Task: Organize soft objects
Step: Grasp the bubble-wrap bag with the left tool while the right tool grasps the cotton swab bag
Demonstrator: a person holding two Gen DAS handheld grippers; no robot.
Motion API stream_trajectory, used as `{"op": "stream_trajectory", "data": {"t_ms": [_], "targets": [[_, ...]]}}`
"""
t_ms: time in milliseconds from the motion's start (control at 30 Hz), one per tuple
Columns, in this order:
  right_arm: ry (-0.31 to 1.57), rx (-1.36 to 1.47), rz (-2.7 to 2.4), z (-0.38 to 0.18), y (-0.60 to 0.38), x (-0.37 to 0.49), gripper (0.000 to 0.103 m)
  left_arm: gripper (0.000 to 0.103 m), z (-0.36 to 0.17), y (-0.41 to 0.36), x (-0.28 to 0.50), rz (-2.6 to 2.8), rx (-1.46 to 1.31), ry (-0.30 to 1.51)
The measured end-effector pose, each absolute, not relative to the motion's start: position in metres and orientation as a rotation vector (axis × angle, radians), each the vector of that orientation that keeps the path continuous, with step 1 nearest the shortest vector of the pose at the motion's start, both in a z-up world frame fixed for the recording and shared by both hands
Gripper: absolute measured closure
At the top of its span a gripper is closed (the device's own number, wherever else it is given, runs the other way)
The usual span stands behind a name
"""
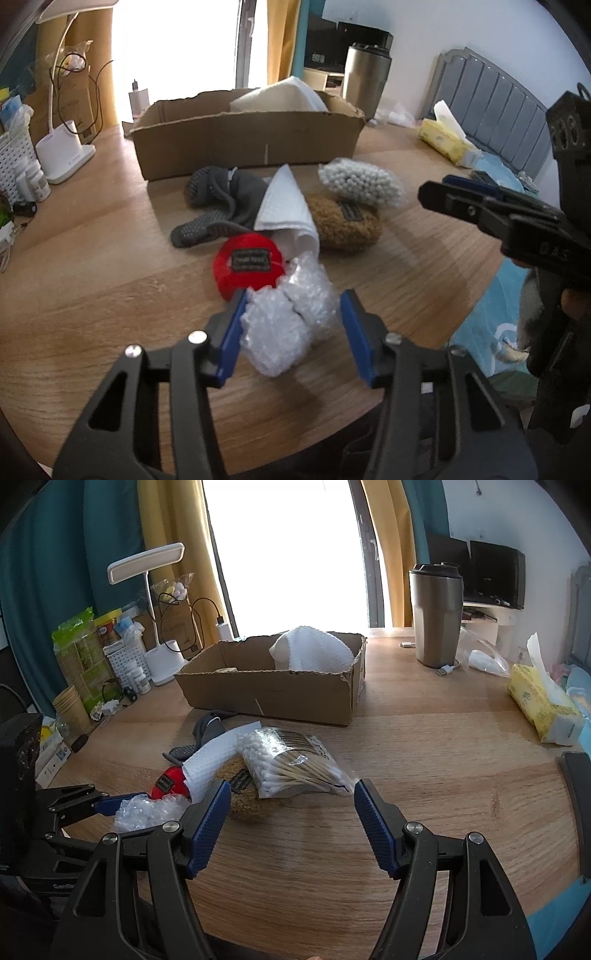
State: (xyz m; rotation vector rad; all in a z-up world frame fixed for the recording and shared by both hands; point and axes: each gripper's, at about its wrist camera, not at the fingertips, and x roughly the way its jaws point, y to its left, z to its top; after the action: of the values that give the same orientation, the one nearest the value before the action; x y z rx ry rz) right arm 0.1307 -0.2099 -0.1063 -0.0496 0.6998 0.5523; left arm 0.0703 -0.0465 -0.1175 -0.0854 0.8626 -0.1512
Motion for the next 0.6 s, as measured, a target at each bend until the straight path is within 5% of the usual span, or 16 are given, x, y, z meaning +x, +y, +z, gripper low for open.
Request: {"op": "stream_trajectory", "data": {"t_ms": [600], "targets": [[0.722, -0.075, 0.569, -0.107, -0.194, 0.142, 0.031, 0.052, -0.085, -0.016, 0.066, -0.125, -0.151, 0.759]]}}
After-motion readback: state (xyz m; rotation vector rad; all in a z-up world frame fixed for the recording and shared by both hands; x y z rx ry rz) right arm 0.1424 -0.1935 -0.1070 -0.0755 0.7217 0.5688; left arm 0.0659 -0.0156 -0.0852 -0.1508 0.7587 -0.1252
